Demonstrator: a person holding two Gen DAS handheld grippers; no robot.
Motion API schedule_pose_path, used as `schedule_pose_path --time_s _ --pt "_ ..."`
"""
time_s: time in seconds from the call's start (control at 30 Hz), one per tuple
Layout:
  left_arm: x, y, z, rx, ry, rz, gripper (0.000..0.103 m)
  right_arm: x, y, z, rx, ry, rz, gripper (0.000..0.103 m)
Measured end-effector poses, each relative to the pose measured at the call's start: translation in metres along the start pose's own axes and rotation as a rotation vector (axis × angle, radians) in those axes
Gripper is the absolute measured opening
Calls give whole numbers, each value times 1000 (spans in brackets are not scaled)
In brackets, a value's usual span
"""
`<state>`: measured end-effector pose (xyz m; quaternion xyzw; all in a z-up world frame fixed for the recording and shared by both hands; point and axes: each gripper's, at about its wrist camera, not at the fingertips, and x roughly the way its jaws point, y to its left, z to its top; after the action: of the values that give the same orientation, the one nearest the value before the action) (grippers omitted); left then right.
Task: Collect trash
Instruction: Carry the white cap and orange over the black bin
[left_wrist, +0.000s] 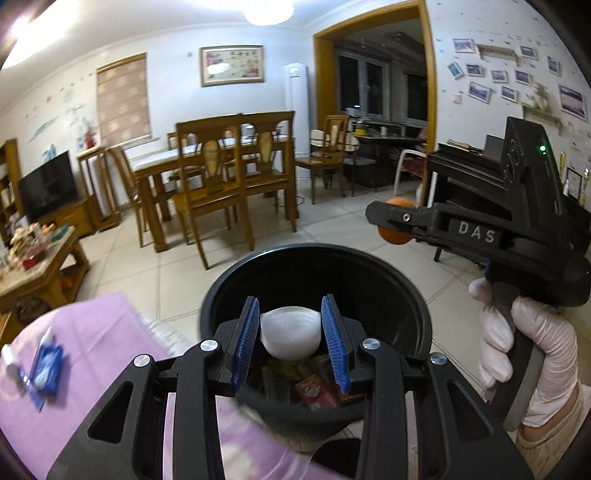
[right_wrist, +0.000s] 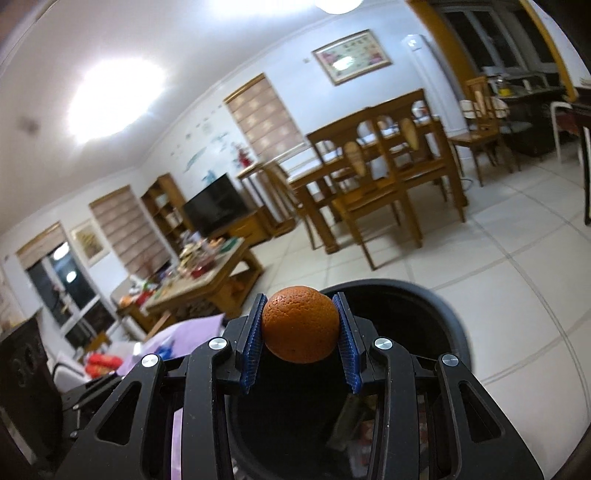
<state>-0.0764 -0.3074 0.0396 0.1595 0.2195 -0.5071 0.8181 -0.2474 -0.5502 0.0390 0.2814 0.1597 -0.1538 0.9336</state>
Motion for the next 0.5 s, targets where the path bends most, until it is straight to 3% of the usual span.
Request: schedule_pose_path --time_s 0.2,0.5 --pt "26 -19 2 26 23 -49 36 5 -38 1 45 -2 -39 37" --pt "52 -20 -5 17 61 -83 36 37 -50 -7 67 31 -60 37"
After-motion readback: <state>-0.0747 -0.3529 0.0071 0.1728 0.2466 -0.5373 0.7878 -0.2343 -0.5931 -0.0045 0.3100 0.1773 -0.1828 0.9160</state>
